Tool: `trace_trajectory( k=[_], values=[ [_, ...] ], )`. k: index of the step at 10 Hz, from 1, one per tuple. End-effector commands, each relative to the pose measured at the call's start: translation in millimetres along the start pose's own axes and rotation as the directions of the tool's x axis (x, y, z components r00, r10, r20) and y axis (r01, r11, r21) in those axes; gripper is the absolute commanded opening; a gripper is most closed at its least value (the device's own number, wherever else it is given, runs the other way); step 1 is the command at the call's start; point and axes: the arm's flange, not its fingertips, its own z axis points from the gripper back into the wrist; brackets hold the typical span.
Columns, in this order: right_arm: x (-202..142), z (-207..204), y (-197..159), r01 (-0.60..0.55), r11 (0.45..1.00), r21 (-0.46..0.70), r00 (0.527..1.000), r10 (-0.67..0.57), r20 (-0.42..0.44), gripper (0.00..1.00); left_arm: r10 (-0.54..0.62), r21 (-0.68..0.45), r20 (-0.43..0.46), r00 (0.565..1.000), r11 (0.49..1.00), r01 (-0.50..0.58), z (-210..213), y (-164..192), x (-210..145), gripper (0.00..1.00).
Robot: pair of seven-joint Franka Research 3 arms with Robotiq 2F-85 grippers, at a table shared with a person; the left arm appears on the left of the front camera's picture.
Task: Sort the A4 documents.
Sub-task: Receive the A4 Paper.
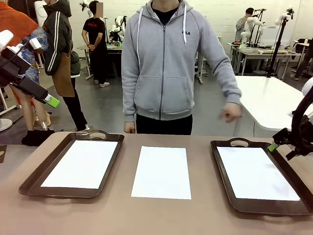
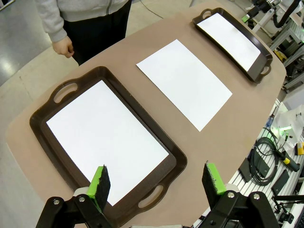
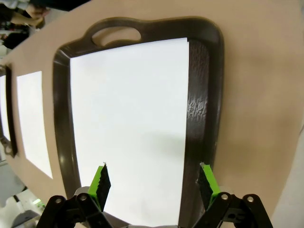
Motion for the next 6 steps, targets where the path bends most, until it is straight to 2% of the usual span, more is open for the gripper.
trace_trajectory(
  k=[1,3,6],
  values=[
    [-39,28,16,-0.134,0.991,0.015,0.983,0.132,0.125,0.96,-0.001,-0.003,0.002,1.000,1.000,0.001,0,-1,-1,1.00],
    [-56,49,37,-0.357,0.927,0.115,0.925,0.334,0.181,0.96,-0.001,-0.003,0.002,1.000,1.000,0.001,0,-1,-1,1.00],
    [-63,82,88,-0.654,0.740,0.158,0.748,0.600,0.283,0.96,-0.001,-0.003,0.002,1.000,1.000,0.001,0,-1,-1,1.00]
  ],
)
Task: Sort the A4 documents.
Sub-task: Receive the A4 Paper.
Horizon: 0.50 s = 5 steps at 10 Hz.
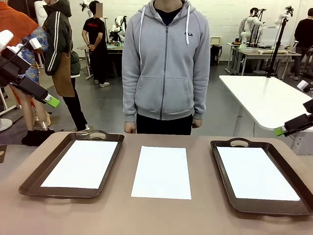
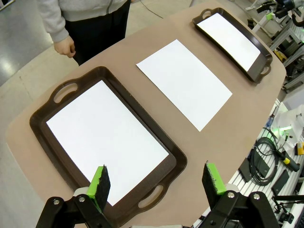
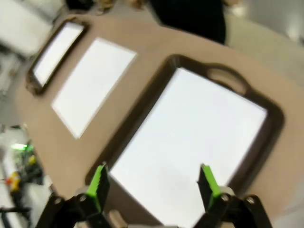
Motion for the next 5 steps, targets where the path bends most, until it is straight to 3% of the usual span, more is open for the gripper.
trace_trajectory(
  k=[1,5],
  values=[
    [14,11,25,-0.193,0.974,0.115,0.981,0.188,0.054,0.96,0.000,-0.003,0.002,1.000,1.000,0.000,0,-1,-1,1.00],
    [65,27,79,-0.477,0.864,0.162,0.878,0.459,0.138,0.96,0.000,-0.003,0.002,1.000,1.000,0.000,0,-1,-1,1.00]
  ],
)
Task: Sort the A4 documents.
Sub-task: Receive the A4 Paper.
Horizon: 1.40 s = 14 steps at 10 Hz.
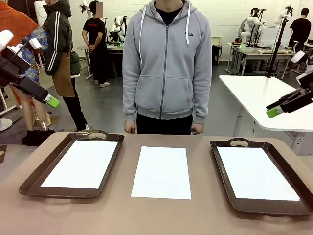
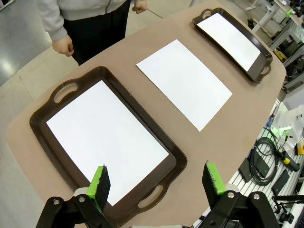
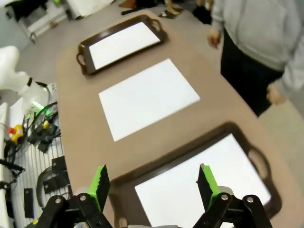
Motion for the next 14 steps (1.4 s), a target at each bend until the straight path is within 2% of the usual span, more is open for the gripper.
trace_trajectory(
  k=[1,4,6,11,14],
  values=[
    [17,-4,5,-0.113,0.994,-0.001,0.993,0.113,0.033,0.96,0.000,-0.003,0.002,1.000,1.000,0.000,0,-1,-1,1.00],
    [53,-20,11,-0.165,0.985,-0.052,0.986,0.164,-0.024,0.96,0.000,-0.003,0.002,1.000,1.000,0.000,0,-1,-1,1.00],
    [60,-26,9,-0.148,0.988,-0.043,0.988,0.146,-0.052,0.96,0.000,-0.003,0.002,1.000,1.000,0.000,0,-1,-1,1.00],
    [60,-14,1,0.025,0.998,-0.065,0.996,-0.030,-0.078,0.96,0.000,-0.003,0.002,1.000,1.000,0.000,0,-1,-1,1.00],
    [55,-16,-8,0.059,0.991,-0.117,0.993,-0.070,-0.098,0.96,0.000,-0.003,0.002,1.000,1.000,0.000,0,-1,-1,1.00]
  ],
)
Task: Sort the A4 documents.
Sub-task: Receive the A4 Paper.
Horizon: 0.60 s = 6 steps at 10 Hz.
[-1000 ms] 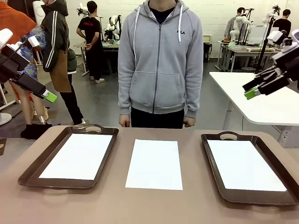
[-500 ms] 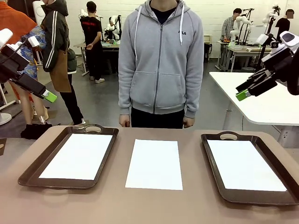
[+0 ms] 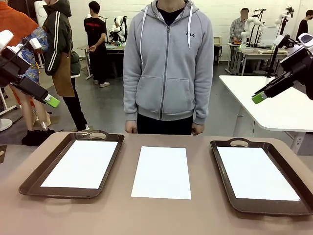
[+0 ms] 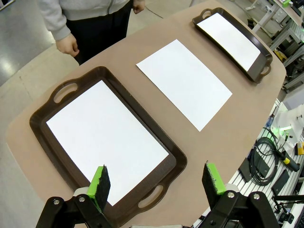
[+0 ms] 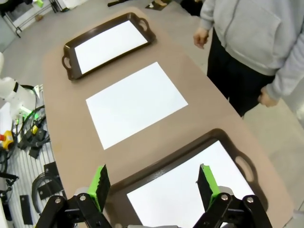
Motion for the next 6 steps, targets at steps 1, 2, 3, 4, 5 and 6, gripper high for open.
trace_trajectory(
  k=[1,2,3,4,5,6],
  values=[
    [4.1,-2.0,-7.4,0.025,0.999,-0.032,0.999,-0.026,-0.023,0.96,0.000,-0.003,0.002,1.000,1.000,0.000,0.0,-0.8,-1.5,1.00],
    [3.1,-1.1,-9.5,0.031,0.998,-0.049,0.999,-0.032,-0.021,0.96,0.000,-0.003,0.002,1.000,1.000,0.000,0.0,-0.8,-1.5,1.00],
    [2.1,0.1,-11.3,0.036,0.998,-0.056,0.999,-0.037,-0.020,0.96,0.000,-0.003,0.002,1.000,1.000,0.000,0.0,-0.8,-1.5,1.00],
    [0.6,0.3,-12.8,0.040,0.997,-0.069,0.999,-0.042,-0.022,0.96,0.000,-0.003,0.002,1.000,1.000,0.000,0.0,-0.8,-1.5,1.00],
    [-0.8,0.4,-15.0,0.046,0.996,-0.076,0.999,-0.048,-0.025,0.96,0.000,-0.003,0.002,1.000,1.000,0.000,0.0,-0.8,-1.5,1.00],
    [-2.5,0.8,-16.5,0.051,0.995,-0.081,0.998,-0.053,-0.026,0.96,0.000,-0.003,0.002,1.000,1.000,0.000,0.0,-0.8,-1.5,1.00]
  ],
)
